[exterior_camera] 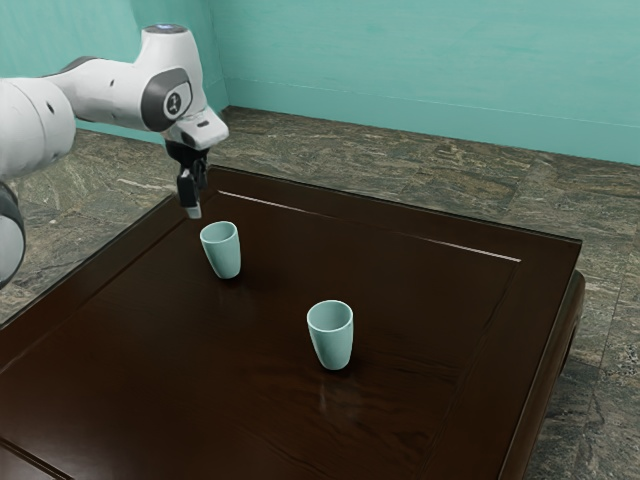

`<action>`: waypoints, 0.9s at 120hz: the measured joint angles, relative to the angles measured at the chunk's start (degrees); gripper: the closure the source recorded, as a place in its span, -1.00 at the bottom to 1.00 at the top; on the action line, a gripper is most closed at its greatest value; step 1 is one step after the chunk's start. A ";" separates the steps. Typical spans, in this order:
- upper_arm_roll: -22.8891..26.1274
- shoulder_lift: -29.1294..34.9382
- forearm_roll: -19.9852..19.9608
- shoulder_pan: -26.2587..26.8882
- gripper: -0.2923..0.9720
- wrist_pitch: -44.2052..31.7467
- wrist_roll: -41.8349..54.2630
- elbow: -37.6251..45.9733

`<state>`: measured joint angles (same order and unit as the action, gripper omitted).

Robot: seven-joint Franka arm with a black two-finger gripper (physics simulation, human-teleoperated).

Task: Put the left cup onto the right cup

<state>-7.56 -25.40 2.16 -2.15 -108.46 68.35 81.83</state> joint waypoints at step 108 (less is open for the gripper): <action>0.00 -11.11 -2.83 -0.57 -0.09 -7.94 2.57 0.44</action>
<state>-7.56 -36.51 -0.68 -2.72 -116.40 70.92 82.27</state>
